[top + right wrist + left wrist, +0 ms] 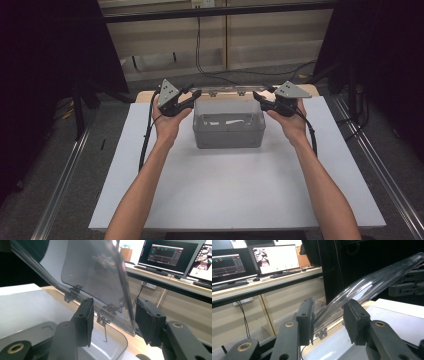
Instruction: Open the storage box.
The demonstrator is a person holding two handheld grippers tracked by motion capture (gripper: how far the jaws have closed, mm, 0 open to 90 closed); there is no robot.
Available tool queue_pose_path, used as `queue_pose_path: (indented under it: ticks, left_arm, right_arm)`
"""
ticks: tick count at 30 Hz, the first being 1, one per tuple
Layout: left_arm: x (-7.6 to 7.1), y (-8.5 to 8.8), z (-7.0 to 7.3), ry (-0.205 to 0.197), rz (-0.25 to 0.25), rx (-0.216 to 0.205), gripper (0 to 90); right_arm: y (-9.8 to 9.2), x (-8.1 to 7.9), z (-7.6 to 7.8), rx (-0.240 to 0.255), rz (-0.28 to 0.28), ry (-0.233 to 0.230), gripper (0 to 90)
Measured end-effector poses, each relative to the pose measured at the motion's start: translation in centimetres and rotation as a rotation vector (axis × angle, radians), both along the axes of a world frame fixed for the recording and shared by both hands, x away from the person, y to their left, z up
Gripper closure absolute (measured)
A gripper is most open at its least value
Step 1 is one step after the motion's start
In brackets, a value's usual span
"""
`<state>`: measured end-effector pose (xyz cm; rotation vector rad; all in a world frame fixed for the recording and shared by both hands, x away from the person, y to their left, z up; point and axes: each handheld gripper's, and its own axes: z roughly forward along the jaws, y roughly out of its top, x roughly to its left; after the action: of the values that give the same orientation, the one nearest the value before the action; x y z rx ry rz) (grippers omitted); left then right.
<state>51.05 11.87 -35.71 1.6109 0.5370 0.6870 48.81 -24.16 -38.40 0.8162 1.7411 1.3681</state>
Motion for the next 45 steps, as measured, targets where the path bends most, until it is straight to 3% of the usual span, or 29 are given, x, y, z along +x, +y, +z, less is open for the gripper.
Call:
queue_pose_path:
  ticks: [7, 12, 19, 26, 38, 45]
  left_arm:
    - [0.4, 0.0, -0.1, 0.003, 0.008, 0.003, 62.4]
    - [0.5, 0.0, -0.1, 0.004, 0.007, 0.009, 62.6]
    - [0.5, 0.0, 0.1, 0.006, -0.001, 0.017, 62.5]
    - [0.9, 0.0, 0.1, 0.001, -0.001, 0.017, 61.6]
    - [1.4, 0.0, -0.7, 0.015, 0.013, 0.022, 52.6]
    - [2.3, 0.3, -1.4, 0.026, 0.01, 0.009, 49.6]
  right_arm:
    - [0.0, 0.7, -0.2, -0.022, 0.0, 0.007, 51.0]
    - [0.0, 1.1, -0.1, -0.003, 0.012, 0.006, 53.2]
    - [-0.1, 1.4, -0.3, 0.001, 0.001, -0.008, 64.8]
    - [-0.1, 1.5, -0.3, -0.011, -0.006, -0.02, 66.3]
    - [-0.1, 1.5, -0.3, -0.008, -0.004, -0.017, 66.1]
    - [-0.1, 1.8, -0.3, 0.014, -0.012, -0.019, 66.1]
